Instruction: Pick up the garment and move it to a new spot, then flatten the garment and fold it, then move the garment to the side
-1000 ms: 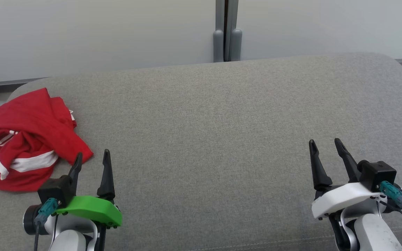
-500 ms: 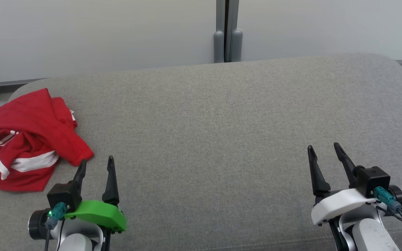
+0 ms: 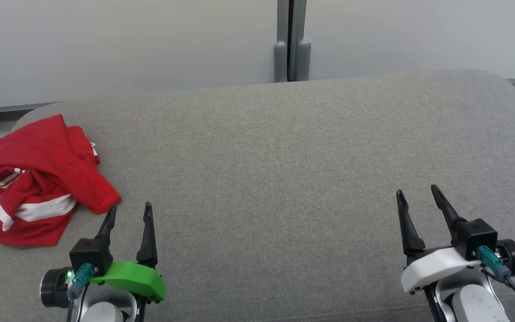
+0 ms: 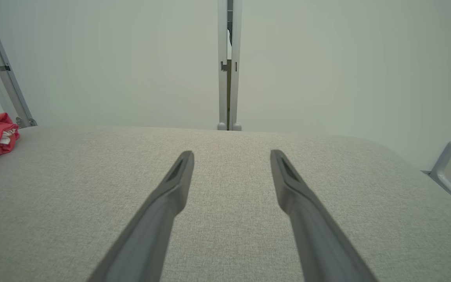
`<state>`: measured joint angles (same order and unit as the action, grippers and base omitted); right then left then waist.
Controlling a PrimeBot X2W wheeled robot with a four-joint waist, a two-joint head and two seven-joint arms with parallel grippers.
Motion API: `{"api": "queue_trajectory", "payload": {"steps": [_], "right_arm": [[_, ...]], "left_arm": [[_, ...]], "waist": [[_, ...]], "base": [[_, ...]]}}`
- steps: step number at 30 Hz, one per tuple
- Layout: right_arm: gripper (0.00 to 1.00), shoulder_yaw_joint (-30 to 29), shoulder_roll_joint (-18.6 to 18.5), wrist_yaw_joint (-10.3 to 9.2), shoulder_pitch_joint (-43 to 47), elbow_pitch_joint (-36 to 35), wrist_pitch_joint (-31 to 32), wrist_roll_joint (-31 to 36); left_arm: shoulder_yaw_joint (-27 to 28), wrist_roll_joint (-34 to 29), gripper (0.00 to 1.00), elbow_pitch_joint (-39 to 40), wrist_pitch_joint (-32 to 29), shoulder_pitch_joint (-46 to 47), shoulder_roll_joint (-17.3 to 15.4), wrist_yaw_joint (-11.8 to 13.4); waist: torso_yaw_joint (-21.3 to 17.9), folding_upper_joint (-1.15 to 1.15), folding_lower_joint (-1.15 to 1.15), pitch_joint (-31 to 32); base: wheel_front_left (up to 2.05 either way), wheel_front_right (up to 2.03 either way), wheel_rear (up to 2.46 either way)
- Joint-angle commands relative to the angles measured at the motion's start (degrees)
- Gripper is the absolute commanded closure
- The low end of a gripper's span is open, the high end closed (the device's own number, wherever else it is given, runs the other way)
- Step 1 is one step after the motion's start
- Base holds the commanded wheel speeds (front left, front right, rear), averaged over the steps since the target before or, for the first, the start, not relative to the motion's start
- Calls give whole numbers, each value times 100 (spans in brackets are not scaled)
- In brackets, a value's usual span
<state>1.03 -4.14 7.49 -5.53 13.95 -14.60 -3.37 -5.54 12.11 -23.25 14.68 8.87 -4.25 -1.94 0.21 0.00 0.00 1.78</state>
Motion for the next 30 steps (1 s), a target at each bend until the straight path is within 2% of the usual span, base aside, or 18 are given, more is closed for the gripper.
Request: {"api": "queue_trajectory", "payload": {"steps": [1, 18, 25, 30], "right_arm": [[0, -15, 8, 0, 74, -37, -48, 96], [0, -82, 77, 0, 132, -14, -63, -102], [0, -7, 87, 0, 140, -35, -63, -121], [0, 103, 92, 0, 160, -47, -63, -155]], "left_arm": [[-11, -97, 0, -15, 35, -99, 12, 34], [12, 23, 0, -100, 50, 14, 20, 36], [29, 50, 0, -96, 50, 59, 26, 71], [40, 81, 0, -78, 50, 38, 40, 105]], "waist": [[2, 0, 0, 5], [251, 0, 0, -15], [644, 0, 0, -17], [1162, 0, 0, -18]], "base": [[0, 0, 0], [0, 0, 0], [0, 0, 0], [0, 0, 0]]}}
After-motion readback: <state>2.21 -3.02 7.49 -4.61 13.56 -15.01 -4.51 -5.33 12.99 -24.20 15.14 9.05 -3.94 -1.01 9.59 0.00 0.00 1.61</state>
